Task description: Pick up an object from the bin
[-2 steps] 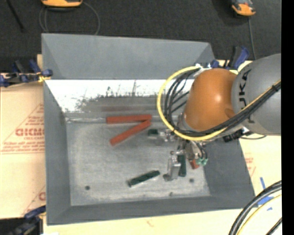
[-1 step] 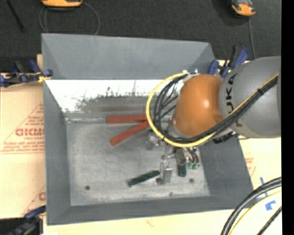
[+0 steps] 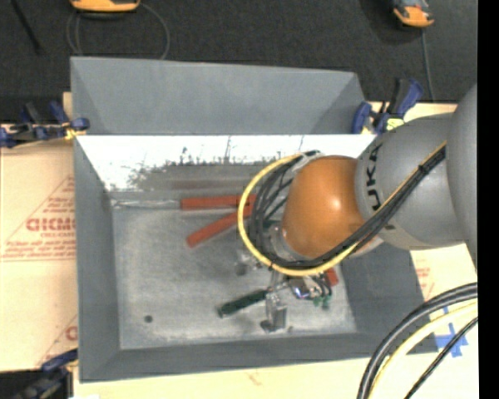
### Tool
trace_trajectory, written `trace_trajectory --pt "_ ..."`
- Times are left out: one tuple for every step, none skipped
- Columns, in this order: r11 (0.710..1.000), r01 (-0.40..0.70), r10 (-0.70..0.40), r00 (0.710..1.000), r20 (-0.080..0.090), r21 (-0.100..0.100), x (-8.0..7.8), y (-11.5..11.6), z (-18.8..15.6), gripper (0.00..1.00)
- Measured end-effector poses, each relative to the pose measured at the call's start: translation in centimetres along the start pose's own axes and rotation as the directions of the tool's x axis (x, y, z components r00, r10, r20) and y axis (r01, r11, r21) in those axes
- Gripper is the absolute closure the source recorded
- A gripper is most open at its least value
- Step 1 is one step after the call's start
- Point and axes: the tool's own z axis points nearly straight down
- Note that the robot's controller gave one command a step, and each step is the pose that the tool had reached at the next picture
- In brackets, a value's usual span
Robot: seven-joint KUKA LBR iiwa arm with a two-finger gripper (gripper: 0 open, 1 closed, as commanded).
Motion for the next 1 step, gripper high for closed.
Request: trace_trajectory --pt "0.993 -0.120 0.120 0.993 -0.003 0.001 -3.02 0.16 3.49 1.00"
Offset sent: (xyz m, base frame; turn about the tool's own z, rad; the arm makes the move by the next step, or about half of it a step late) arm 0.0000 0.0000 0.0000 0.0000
